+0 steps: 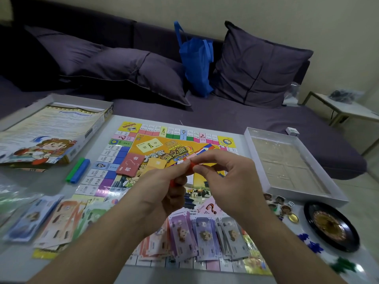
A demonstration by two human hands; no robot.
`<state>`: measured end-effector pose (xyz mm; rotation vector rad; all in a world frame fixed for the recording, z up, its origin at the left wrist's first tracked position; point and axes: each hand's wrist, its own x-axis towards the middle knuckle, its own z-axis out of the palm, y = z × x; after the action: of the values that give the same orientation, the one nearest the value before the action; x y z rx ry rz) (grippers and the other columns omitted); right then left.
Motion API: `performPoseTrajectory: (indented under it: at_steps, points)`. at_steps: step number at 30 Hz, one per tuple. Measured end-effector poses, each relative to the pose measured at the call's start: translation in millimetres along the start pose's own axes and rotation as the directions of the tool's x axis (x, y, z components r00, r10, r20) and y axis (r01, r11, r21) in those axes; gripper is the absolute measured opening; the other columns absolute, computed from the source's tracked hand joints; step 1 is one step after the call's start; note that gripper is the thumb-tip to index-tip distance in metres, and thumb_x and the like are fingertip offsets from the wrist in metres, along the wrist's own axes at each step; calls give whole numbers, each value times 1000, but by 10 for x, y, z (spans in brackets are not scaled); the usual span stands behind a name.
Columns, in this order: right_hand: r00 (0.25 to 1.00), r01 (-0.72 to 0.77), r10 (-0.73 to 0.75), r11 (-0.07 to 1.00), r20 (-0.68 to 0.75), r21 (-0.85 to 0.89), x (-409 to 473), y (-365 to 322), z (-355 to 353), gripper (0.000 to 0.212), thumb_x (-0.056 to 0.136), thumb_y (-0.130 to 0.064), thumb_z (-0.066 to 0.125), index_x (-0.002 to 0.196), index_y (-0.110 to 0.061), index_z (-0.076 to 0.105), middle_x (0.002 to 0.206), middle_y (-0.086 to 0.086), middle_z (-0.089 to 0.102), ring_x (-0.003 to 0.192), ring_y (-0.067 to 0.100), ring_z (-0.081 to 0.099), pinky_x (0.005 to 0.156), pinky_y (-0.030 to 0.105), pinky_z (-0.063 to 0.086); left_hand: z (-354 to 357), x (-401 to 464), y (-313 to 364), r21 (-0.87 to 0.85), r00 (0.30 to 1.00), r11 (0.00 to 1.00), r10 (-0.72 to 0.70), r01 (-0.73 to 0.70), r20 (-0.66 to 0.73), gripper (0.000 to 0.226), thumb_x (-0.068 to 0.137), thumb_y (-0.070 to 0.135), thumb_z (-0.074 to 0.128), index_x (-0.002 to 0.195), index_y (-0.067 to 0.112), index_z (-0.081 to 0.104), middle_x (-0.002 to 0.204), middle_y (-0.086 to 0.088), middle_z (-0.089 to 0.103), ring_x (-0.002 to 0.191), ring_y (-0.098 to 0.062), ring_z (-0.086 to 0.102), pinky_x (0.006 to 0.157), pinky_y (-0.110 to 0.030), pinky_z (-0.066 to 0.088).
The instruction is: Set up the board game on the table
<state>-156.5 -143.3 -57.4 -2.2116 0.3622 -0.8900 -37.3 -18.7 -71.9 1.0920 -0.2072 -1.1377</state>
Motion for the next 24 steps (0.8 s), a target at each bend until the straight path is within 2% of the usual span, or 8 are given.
performPoseTrajectory:
  at_steps: [4,7,10,16,19,24]
  points:
    - [996,-50,42,993,77,108,29,6,-39,23,91,-4,77,101,-24,82,96,-13,79,98,14,75,83,41,62,-6,-50,39,-7,999,999,-37,37,37,19,87,27,75,81,10,71,66,2,43,55,-11,27,48,-22,20]
    - [990,-101,87,987,114,123,19,25,-59,21,89,-3,79,101,-21,79,95,-9,78,95,16,75,82,43,63,-4,-70,63,11,999,999,-44,44,16,21,89,25,77,74,12,74,65,2,42,55,-11,25,51,-24,18]
    - [987,-116,100,985,125,126,-3,11,-46,27,87,-2,81,106,-21,75,96,-8,77,95,15,75,83,42,64,18,-83,67,64,1000,998,-10,11,-25,22,84,25,82,83,9,67,66,0,44,55,-11,28,51,-24,21]
    - [994,-31,26,998,102,52,-34,-10,-27,33,85,-4,85,114,-19,77,95,-12,77,93,10,75,78,32,64,10,-56,48,139,994,988,79,-68,-76,27,86,20,82,83,7,58,67,-3,39,54,-14,30,46,-25,26]
    - [997,3,-7,999,73,44,-55,-31,13,31,87,-4,82,115,-17,76,97,-12,76,93,11,74,78,30,63,22,-47,22,92,988,989,125,-116,-88,28,86,19,81,79,8,56,67,-4,37,53,-15,29,45,-26,25]
    - [999,53,-52,998,-2,16,-73,-33,100,28,91,-7,80,117,-17,76,101,-11,76,97,10,73,81,29,63,67,-43,-26,-29,988,992,123,-126,-89,32,88,22,79,103,8,55,71,-3,31,53,-15,27,44,-25,26]
